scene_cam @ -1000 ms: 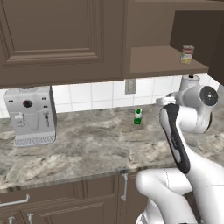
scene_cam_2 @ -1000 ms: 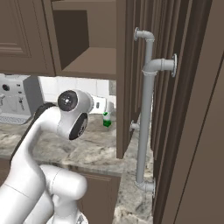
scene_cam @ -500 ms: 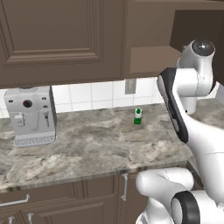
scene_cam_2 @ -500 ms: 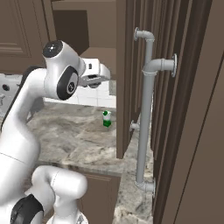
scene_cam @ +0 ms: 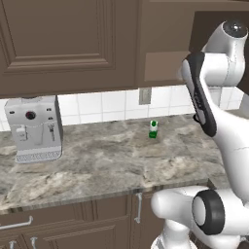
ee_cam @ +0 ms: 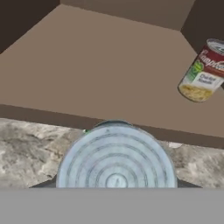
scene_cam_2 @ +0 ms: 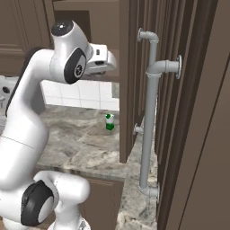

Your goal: Restock the canned food cabinet by taking the new fresh canned food from the counter and placing it in the cabinet. Then, take the old canned food from the cabinet and place it on the counter.

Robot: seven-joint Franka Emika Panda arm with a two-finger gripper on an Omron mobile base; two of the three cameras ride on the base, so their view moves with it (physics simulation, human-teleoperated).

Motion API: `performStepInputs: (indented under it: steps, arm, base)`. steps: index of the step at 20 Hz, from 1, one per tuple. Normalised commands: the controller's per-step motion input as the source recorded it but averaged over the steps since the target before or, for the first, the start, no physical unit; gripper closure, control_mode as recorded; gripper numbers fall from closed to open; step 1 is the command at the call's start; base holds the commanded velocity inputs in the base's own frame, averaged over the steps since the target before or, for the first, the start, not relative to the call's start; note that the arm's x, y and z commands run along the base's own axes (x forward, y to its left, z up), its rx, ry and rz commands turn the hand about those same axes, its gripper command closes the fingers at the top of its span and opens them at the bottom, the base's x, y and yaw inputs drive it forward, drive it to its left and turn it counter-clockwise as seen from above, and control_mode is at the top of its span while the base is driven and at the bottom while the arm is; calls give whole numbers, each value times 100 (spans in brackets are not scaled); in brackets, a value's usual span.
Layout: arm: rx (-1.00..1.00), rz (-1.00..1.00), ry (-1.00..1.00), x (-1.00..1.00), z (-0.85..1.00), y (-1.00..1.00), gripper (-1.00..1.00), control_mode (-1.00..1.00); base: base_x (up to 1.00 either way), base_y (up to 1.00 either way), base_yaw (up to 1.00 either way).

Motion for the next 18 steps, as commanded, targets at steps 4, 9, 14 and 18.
performStepInputs:
  steps: [4, 9, 14, 18]
  arm:
    - [6, 2, -4, 39, -3, -3, 100, -100]
    - [1, 0, -2, 59, -14, -5, 100, -100]
    - [0, 0, 2, 76, 0, 0, 100, -100]
    - [0, 0, 11, 78, 0, 0, 100, -100]
  base:
    - [0, 0, 0]
    - [0, 0, 0]
    - [0, 0, 0]
    - [0, 0, 0]
